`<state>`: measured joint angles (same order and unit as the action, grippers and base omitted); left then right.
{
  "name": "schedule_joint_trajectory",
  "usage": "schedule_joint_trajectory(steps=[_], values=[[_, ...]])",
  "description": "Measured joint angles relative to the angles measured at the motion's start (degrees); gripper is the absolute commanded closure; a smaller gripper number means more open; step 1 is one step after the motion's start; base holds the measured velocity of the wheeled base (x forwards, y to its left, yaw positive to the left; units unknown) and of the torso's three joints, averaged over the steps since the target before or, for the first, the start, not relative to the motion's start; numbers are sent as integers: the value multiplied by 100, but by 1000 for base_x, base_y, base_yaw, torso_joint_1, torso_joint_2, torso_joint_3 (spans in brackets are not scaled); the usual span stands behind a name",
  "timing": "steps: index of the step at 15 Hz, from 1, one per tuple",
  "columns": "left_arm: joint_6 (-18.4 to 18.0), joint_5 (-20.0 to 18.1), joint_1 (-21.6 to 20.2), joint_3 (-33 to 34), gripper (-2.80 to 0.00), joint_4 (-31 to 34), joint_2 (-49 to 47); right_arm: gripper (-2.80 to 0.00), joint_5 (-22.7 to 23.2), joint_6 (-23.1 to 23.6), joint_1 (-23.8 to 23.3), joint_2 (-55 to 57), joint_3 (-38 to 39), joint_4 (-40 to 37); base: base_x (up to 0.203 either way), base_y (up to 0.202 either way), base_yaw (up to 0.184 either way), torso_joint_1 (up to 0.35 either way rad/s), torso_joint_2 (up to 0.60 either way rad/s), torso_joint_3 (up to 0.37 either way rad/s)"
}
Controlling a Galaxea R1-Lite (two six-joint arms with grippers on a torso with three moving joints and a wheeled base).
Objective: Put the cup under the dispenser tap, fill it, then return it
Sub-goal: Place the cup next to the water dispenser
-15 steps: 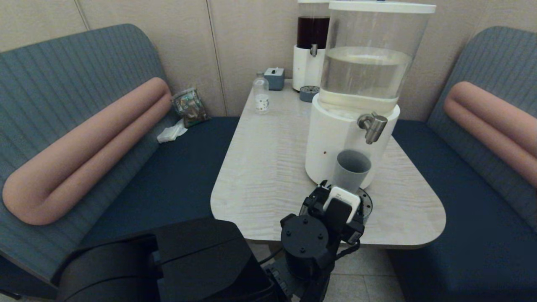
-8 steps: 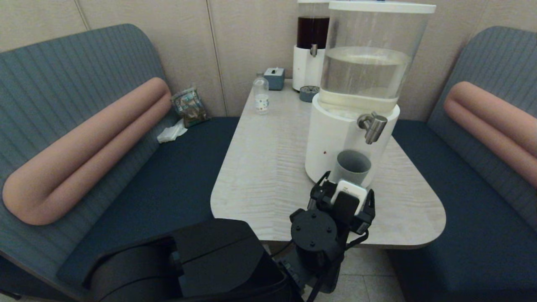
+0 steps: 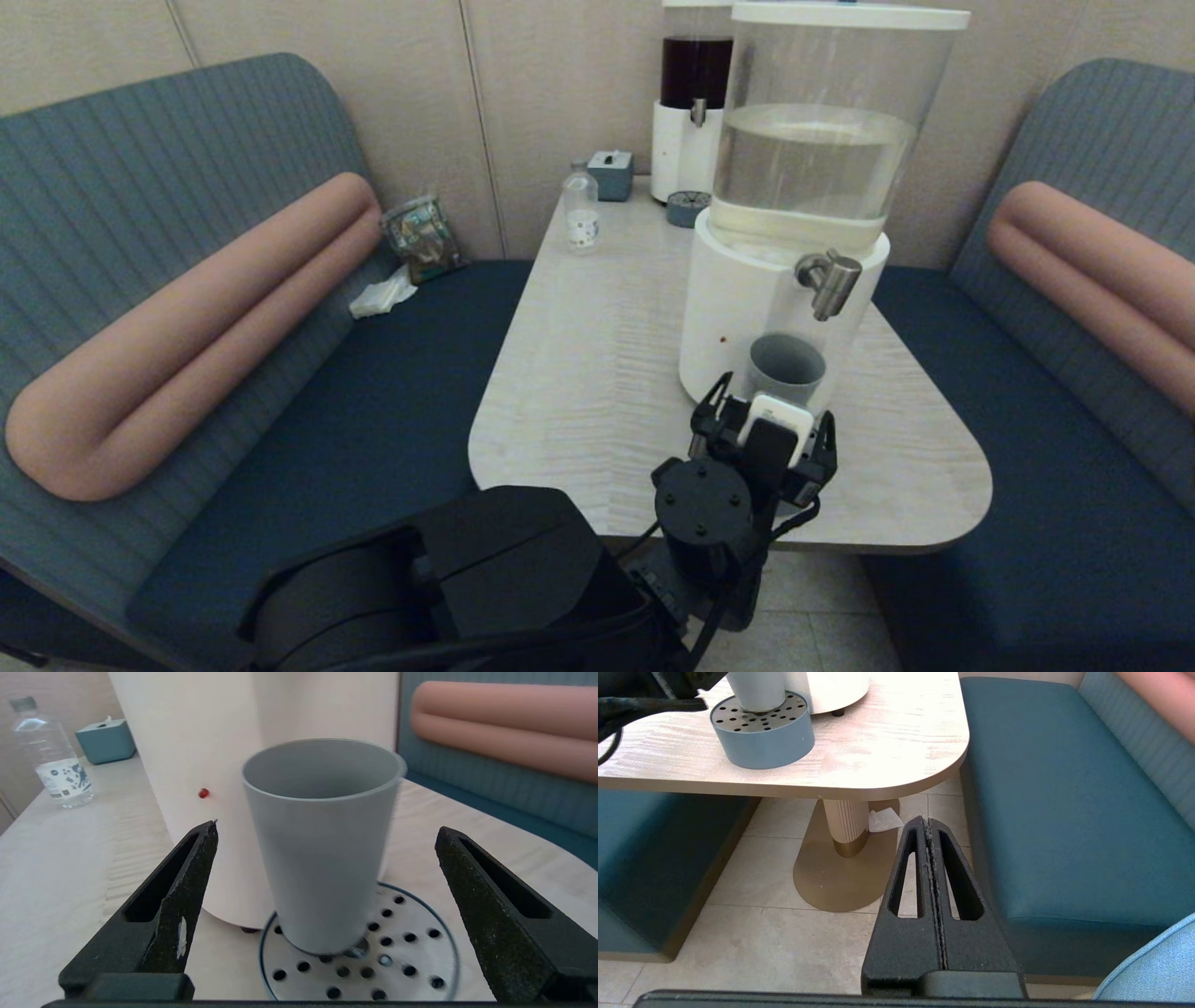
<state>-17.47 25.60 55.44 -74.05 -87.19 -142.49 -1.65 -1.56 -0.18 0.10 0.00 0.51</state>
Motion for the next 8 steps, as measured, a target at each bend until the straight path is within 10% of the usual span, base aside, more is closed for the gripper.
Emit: schedule_joint_trajectory(steps=[8], values=[[-9, -49, -161, -513, -280, 191, -284, 0, -1, -1, 0, 0, 0, 1, 0, 0, 0, 0, 0, 0]])
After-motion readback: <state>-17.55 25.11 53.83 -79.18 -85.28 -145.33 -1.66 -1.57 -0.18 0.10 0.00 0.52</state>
